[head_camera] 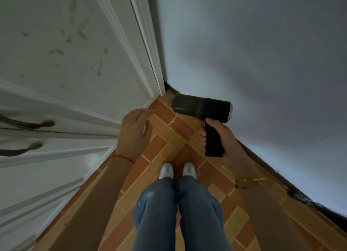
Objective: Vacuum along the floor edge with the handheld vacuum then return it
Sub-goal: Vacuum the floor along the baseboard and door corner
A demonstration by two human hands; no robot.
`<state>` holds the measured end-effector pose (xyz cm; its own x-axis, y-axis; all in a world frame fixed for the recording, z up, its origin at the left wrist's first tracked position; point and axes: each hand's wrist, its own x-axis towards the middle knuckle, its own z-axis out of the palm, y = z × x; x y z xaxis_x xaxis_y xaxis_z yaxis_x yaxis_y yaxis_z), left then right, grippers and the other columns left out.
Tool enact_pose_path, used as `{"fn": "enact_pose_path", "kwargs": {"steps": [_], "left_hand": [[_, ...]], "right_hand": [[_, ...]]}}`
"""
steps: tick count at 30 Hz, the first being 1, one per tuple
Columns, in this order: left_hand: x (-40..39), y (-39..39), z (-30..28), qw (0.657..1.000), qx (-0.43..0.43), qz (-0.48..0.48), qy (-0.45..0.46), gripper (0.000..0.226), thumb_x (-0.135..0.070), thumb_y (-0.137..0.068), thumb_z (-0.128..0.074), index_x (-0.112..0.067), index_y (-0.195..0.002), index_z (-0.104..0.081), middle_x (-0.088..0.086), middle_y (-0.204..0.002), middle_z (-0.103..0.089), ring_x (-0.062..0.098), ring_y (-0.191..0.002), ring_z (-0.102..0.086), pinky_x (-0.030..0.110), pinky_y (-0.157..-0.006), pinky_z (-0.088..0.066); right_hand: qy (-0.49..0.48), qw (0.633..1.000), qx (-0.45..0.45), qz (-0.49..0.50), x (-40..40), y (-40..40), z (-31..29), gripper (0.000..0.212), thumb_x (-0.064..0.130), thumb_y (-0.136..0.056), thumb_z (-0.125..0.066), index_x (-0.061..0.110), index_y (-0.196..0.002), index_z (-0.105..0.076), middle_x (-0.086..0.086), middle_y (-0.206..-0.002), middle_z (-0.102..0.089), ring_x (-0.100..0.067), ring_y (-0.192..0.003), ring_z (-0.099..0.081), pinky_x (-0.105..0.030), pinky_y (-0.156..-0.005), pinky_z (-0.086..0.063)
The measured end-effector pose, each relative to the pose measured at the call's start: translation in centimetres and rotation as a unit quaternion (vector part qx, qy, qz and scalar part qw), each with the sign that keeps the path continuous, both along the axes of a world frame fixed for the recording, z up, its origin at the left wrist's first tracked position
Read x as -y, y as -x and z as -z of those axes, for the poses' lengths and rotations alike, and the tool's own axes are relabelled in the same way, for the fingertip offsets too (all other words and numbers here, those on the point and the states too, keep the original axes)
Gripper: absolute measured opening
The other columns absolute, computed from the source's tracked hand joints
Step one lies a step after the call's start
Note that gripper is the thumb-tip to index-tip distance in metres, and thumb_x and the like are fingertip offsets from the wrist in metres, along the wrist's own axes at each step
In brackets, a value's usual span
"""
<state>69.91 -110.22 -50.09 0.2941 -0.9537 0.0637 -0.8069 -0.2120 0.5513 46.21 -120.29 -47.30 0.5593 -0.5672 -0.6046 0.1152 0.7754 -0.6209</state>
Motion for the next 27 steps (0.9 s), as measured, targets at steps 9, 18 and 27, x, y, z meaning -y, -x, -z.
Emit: {"fn": "enact_pose_path", "kwargs": {"steps": [9,18,27], "left_hand": [[1.1,-1.7,16.2,1.0,0.018,0.022,-0.004,0.034,-0.002,-0.093,-0.052,-0.01,-0.124,-0.062,0.009,-0.117,-0.064,0.026,-0.111,-0.058,0.046,-0.1,-0.045],[2.4,-3.7,34.9,0.994,0.067,0.055,-0.059,0.035,-0.008,-0.095,-0.052,-0.009,-0.13,-0.057,0.009,-0.123,-0.061,0.029,-0.117,-0.055,0.049,-0.102,-0.043],[3.6,-3.2,48.6,0.987,0.119,0.052,-0.092,0.039,-0.016,-0.098,-0.049,-0.007,-0.136,-0.051,0.012,-0.136,-0.053,0.031,-0.132,-0.044,0.046,-0.111,-0.035]], "right_hand": [[0.083,0.985,-0.15,-0.027,1.9,-1.4,15.5,0.021,0.027,-0.089,-0.062,0.008,-0.081,-0.06,-0.006,-0.068,-0.063,-0.018,-0.059,-0.058,-0.03,-0.062,-0.051],[0.141,0.968,-0.203,-0.033,3.9,-4.4,33.1,0.014,0.012,-0.087,-0.067,0.008,-0.099,-0.063,-0.007,-0.078,-0.07,-0.023,-0.058,-0.058,-0.038,-0.064,-0.054],[0.264,0.918,-0.28,-0.097,5.3,-6.1,44.6,0.023,0.025,-0.085,-0.072,0.012,-0.073,-0.058,0.004,-0.048,-0.056,-0.012,-0.042,-0.052,-0.021,-0.045,-0.047]]}}
